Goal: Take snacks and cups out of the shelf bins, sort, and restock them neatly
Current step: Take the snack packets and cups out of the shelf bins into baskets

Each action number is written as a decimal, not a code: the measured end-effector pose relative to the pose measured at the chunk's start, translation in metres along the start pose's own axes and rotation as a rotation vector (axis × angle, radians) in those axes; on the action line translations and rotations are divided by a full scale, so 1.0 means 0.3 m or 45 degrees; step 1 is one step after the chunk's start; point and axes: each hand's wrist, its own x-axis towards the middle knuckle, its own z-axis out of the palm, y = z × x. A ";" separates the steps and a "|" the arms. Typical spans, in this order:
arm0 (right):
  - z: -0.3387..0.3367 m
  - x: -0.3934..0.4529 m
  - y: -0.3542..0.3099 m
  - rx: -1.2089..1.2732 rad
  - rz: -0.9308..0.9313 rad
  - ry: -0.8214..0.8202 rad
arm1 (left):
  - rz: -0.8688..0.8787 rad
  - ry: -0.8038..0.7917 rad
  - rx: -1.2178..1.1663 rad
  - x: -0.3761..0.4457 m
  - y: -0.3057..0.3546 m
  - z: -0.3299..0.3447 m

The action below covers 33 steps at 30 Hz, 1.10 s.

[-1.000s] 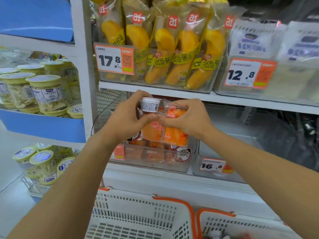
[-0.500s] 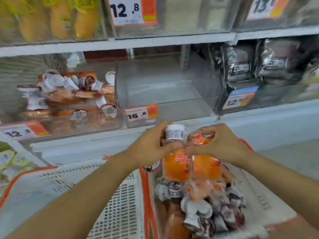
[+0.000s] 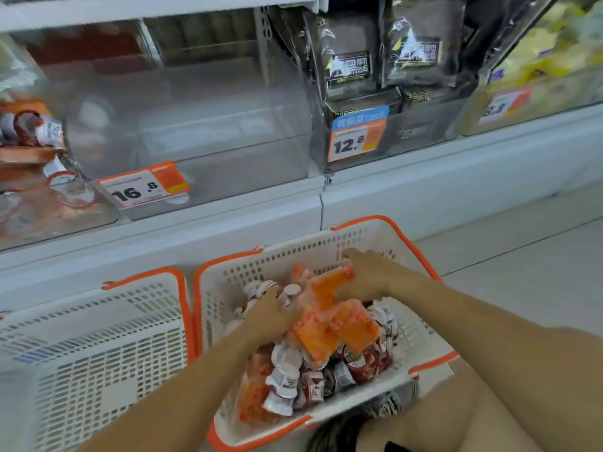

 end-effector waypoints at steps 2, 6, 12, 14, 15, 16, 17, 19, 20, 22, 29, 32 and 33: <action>0.005 0.006 -0.016 -0.141 -0.019 0.035 | 0.042 -0.043 0.141 -0.003 0.019 -0.041; -0.026 -0.042 -0.113 -0.193 -0.232 0.194 | 0.140 -0.045 0.375 -0.063 0.064 -0.230; -0.112 -0.115 -0.340 0.139 -0.712 0.347 | 0.260 0.148 0.385 -0.256 0.099 -0.639; -0.140 -0.124 -0.462 0.269 -0.839 0.406 | 0.279 0.318 0.331 -0.306 0.082 -0.776; -0.156 -0.126 -0.534 0.309 -0.908 0.432 | 0.282 0.424 0.300 -0.325 0.064 -0.845; -0.172 -0.128 -0.610 0.334 -0.979 0.454 | 0.291 0.549 0.268 -0.348 0.044 -0.910; -0.190 -0.127 -0.689 0.356 -1.048 0.469 | 0.305 0.691 0.237 -0.371 0.015 -0.974; -0.223 -0.118 -0.849 0.361 -1.173 0.500 | 0.313 0.972 0.205 -0.407 -0.050 -1.086; -0.236 -0.108 -0.927 0.319 -1.227 0.526 | 0.290 1.059 0.201 -0.421 -0.084 -1.135; -0.254 -0.066 -1.078 0.171 -1.288 0.570 | 0.172 1.136 0.188 -0.433 -0.167 -1.221; -0.277 0.183 -1.464 -0.541 -1.027 0.429 | -0.186 1.034 0.201 -0.414 -0.425 -1.428; -0.295 0.265 -1.559 -0.796 -0.876 0.412 | -0.129 0.981 0.135 -0.382 -0.500 -1.496; -0.301 0.292 -1.582 -0.851 -0.828 0.366 | -0.131 0.949 0.171 -0.372 -0.518 -1.520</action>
